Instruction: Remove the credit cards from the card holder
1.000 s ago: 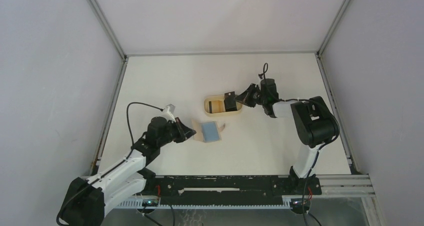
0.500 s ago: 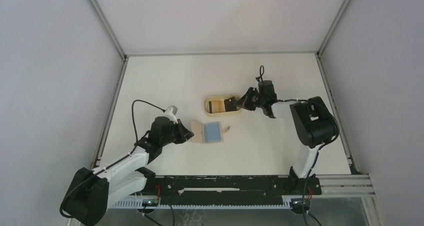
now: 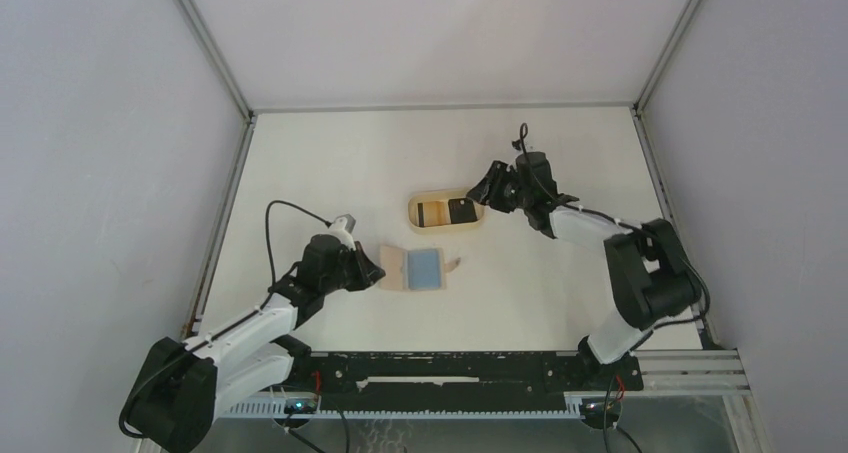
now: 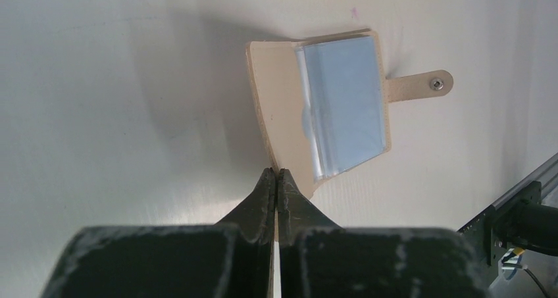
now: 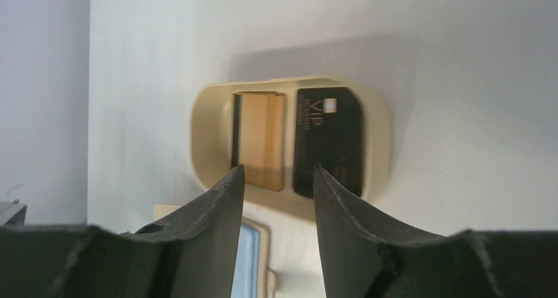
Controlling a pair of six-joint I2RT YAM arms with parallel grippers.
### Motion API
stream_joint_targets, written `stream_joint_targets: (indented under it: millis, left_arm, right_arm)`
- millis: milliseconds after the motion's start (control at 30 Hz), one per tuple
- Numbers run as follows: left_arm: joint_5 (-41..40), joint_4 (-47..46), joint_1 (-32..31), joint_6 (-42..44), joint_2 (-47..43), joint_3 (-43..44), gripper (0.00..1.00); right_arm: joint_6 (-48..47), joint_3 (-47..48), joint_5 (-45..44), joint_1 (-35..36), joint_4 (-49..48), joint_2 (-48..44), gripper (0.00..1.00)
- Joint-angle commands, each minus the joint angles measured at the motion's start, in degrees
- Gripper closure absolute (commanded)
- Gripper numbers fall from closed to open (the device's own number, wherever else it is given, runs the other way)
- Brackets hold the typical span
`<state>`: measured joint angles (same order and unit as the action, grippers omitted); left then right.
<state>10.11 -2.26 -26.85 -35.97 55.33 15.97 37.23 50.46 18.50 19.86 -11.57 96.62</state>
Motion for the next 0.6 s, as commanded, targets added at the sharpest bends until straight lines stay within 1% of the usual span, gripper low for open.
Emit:
stream_joint_targets:
  millis: [0,100,167,267,333,433,567]
  left_arm:
    - [-1.2,0.5,0.2,1.1,-1.5,3.9,1.0]
    - [-1.2,1.4,0.2,1.0,-1.8,4.7,1.0]
    - [-1.6,1.8,0.2,0.9,-2.4,4.9,1.0]
    - [-1.9,1.9,0.2,0.6,-2.8,5.3,1.0]
    - [-2.0,3.6,0.2,0.6,-2.9,5.6,1.0]
    - [-3.4,4.7,0.2,0.5,-2.9,6.0,1.0]
    - [-4.0,6.0,0.2,0.6,-2.2,6.9,1.0]
  right_arm:
    - [-9.1,3.8,-12.7,6.2,5.7,-11.9,0.45]
    - [-14.1,4.6,-20.9,11.1,11.0,-16.5,0.4]
    - [-15.3,4.4,-23.1,14.0,15.5,-17.9,0.39]
    - [-15.8,2.3,-25.1,18.5,18.5,-18.7,0.33]
    - [-15.2,0.6,-26.4,22.0,19.6,-18.5,0.31]
    - [-13.5,-1.6,-26.5,24.3,19.8,-16.6,0.31]
    - [-12.3,-1.8,-25.9,25.8,20.1,-13.0,0.33]
